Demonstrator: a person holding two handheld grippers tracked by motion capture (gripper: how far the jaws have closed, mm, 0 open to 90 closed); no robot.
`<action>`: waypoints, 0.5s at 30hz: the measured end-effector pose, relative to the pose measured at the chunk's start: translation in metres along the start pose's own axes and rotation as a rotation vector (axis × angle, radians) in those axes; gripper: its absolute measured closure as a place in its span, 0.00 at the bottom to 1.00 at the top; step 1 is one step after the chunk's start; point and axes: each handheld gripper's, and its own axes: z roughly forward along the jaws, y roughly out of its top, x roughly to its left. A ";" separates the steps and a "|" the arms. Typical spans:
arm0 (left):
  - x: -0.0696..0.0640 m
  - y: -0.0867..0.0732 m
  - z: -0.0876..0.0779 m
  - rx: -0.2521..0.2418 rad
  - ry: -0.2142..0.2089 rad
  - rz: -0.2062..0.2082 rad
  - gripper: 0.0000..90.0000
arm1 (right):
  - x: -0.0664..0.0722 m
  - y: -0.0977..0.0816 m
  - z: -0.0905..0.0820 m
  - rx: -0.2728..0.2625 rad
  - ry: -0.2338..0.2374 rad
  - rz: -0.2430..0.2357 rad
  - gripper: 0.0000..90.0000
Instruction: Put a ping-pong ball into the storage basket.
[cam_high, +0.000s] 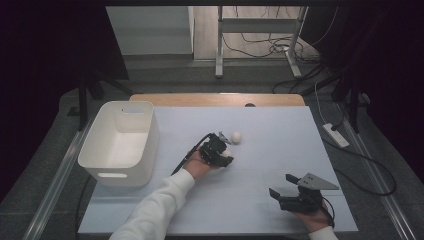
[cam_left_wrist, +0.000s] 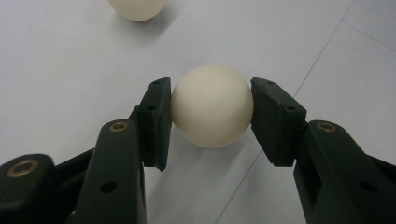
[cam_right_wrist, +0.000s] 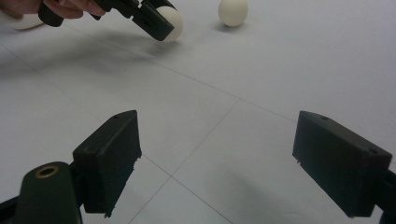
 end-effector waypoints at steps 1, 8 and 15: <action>0.000 0.000 -0.002 -0.006 -0.006 -0.003 0.57 | 0.000 0.000 0.000 -0.001 -0.001 0.000 0.17; -0.004 0.001 -0.011 -0.043 -0.010 0.003 0.57 | 0.001 0.000 0.000 -0.001 0.000 0.002 0.17; -0.005 -0.002 -0.025 -0.092 -0.019 -0.009 0.57 | 0.001 0.000 0.000 -0.001 -0.001 0.002 0.17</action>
